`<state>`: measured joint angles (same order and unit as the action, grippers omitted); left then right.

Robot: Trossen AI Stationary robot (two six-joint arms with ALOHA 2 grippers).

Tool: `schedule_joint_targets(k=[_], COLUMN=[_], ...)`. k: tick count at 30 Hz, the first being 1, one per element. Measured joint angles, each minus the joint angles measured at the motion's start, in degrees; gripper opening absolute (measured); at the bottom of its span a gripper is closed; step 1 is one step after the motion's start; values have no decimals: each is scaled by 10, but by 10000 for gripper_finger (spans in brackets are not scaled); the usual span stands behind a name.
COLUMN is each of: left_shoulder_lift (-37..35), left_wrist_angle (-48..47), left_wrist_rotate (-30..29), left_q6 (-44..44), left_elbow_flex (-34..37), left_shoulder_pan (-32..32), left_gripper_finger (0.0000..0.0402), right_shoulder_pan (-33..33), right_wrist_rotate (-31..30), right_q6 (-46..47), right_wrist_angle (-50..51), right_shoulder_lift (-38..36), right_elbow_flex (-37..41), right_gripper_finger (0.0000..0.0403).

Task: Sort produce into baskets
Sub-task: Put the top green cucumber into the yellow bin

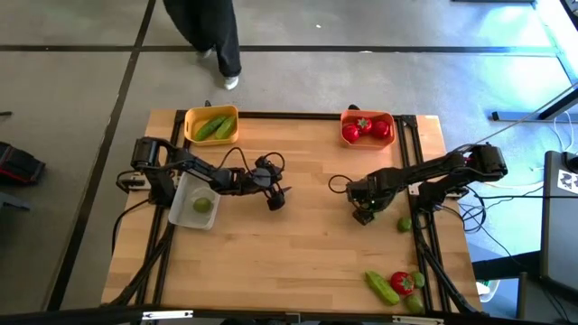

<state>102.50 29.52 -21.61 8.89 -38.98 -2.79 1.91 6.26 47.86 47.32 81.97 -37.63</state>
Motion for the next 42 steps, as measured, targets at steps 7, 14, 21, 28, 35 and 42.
schedule_joint_targets(k=[7,14,21,28,35,42], left_shoulder_lift=[0,0,0,-13,-94,-160], left_wrist_angle=[3,3,2,-9,-21,-57], left_wrist_rotate=[0,0,0,0,11,16], left_q6=[2,18,56,82,59,35], left_elbow_flex=[0,0,0,0,0,0], left_shoulder_pan=[0,1,2,9,21,15], left_gripper_finger=[337,337,337,337,337,337], right_shoulder_pan=[0,0,4,4,3,3], right_wrist_rotate=[-48,-72,-89,-113,-175,-186], right_q6=[-1,-11,-59,-111,-165,-253], right_wrist_angle=[-14,-20,-28,-40,-99,-219], right_shoulder_lift=[-1,-1,-1,0,1,0], right_elbow_flex=[-1,-2,-2,-7,-32,-43], right_gripper_finger=[275,169,96,113,110,112])
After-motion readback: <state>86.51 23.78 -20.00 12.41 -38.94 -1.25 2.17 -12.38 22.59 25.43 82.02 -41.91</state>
